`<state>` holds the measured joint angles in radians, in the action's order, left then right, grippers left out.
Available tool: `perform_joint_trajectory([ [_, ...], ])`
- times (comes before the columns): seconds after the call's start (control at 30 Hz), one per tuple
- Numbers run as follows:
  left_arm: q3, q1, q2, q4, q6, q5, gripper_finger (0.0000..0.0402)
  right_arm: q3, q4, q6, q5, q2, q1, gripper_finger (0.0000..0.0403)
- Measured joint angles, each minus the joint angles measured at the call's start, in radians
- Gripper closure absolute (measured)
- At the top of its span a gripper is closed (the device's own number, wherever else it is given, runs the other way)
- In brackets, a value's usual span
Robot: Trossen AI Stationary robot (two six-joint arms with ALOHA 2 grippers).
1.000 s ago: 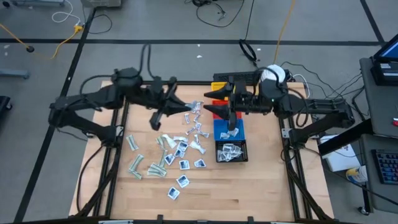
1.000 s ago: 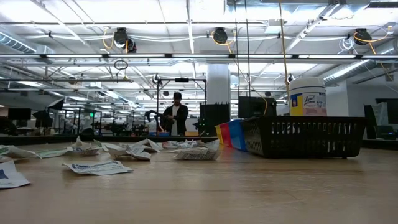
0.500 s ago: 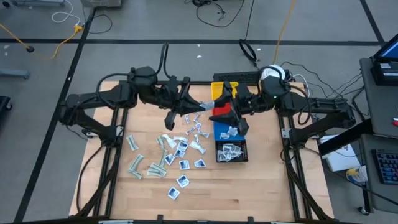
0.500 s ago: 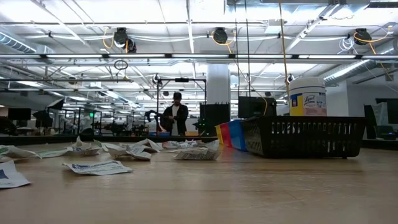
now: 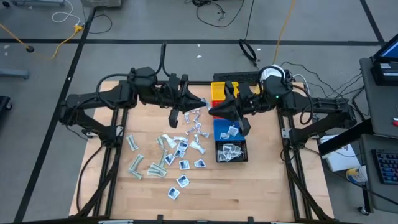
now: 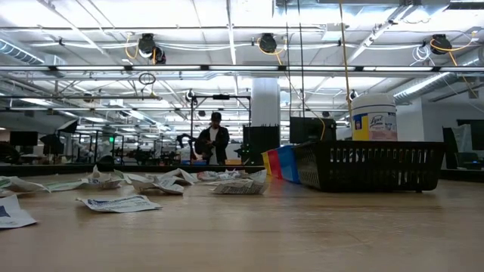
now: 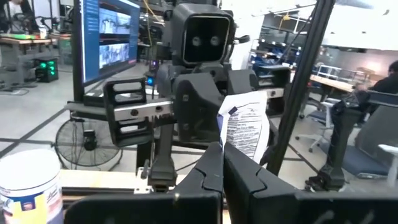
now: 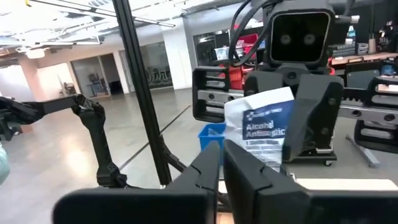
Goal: Pick & Place First Aid Supplies
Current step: Put the blue alcohol pad into the blue bin
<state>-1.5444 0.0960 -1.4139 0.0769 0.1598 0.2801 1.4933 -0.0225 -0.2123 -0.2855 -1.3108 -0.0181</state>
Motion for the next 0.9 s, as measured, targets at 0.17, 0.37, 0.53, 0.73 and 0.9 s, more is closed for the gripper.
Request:
perform_joint_trajectory([
  [0.17,0.000,-0.005,0.000,0.002,-0.007,-0.002,0.0401,0.000,0.044,-0.011,0.087,0.000,0.001,0.0396],
  [0.37,0.000,-0.006,0.000,0.004,-0.010,0.004,0.0401,0.000,0.098,-0.012,0.126,0.008,0.000,0.0346],
  [0.53,0.000,-0.007,0.007,0.042,-0.007,0.007,0.0401,-0.001,0.131,-0.019,0.129,0.032,0.000,0.0249],
  [0.73,0.000,-0.025,0.017,0.058,-0.005,0.007,0.0401,0.000,0.166,-0.038,0.184,0.074,0.000,0.0154],
  [0.9,0.000,-0.053,0.022,0.050,-0.007,-0.095,0.0401,0.000,0.150,-0.072,0.183,0.063,0.000,0.0132],
])
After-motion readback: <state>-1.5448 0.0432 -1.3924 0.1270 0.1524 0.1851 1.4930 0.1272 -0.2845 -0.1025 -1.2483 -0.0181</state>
